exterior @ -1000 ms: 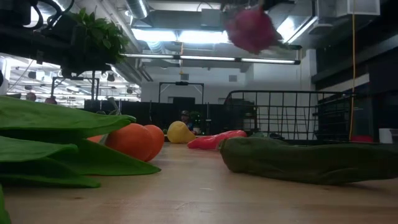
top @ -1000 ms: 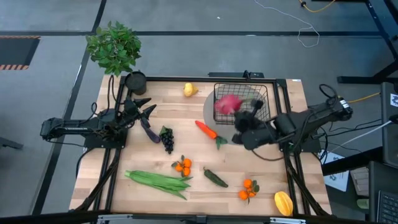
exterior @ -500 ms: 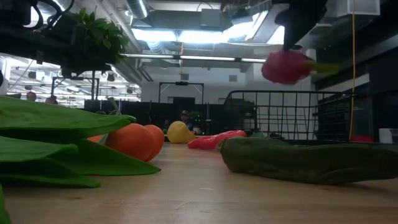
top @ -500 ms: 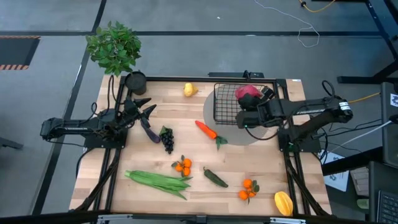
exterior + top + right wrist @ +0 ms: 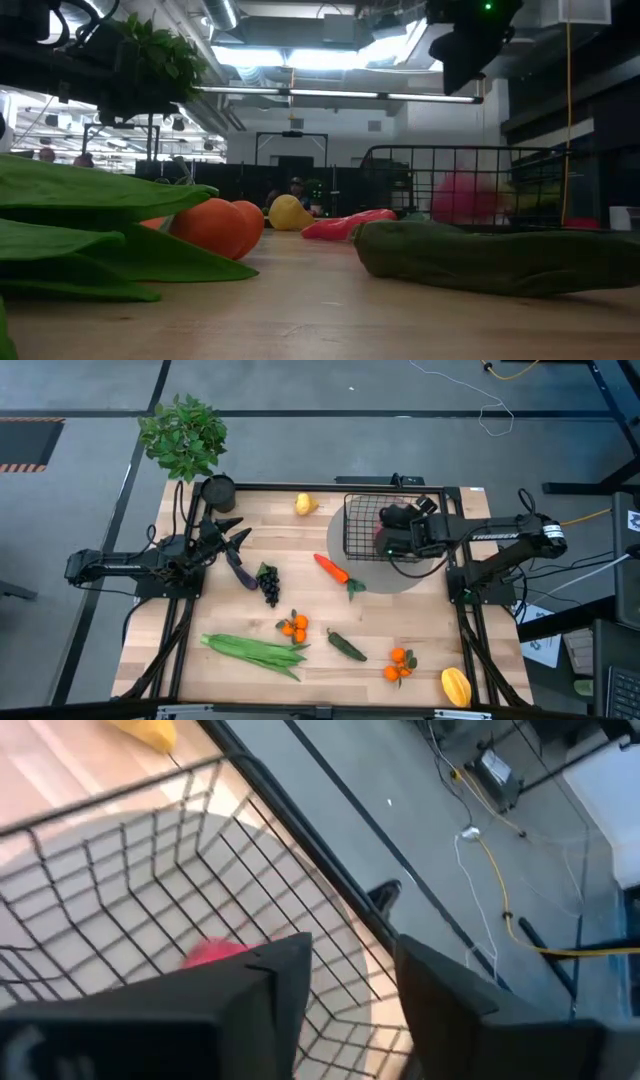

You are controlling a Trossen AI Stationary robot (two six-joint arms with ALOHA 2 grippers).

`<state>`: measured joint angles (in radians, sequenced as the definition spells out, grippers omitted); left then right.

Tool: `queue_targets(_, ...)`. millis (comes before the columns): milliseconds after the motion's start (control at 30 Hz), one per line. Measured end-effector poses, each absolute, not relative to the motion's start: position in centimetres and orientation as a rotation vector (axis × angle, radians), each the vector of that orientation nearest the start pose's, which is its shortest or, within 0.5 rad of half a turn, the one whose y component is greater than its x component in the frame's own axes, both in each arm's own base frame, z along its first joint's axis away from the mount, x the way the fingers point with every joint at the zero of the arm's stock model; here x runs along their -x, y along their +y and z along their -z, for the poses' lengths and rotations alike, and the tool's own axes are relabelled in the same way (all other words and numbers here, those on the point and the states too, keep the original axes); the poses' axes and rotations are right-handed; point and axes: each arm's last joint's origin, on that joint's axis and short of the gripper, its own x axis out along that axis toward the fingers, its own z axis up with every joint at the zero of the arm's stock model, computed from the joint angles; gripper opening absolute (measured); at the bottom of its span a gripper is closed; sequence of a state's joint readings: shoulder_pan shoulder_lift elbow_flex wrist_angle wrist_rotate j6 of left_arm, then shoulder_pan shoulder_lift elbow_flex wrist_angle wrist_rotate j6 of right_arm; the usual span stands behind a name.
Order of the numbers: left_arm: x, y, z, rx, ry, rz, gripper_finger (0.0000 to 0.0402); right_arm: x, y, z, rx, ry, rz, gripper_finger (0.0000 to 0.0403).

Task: Build produce basket
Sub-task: Put the carrot into the wire basket

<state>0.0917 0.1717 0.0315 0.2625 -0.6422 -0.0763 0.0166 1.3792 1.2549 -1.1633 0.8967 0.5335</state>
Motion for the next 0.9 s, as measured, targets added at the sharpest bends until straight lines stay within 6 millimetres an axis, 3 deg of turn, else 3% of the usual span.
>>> queue_targets(367,-9.9,2.7,-18.5,0.107,-0.148,-0.728,0.0211,-26.3,-0.9,-31.3,0.102,0.878,0.791,0.0171)
queue_targets(567,-9.9,2.7,-18.5,0.107,-0.148,-0.728,0.0211,-28.0,0.8,-31.9,-0.063,0.818,0.407,0.0171)
queue_targets(733,-9.9,2.6,-18.5,0.107,-0.148,-0.728,0.0211,-29.0,3.0,-32.4,-0.098,0.759,0.021,0.0171)
queue_targets(900,-9.9,2.7,-18.5,0.107,-0.148,-0.728,0.0211,-29.8,5.2,-31.5,-0.081,0.781,-0.111,0.0171)
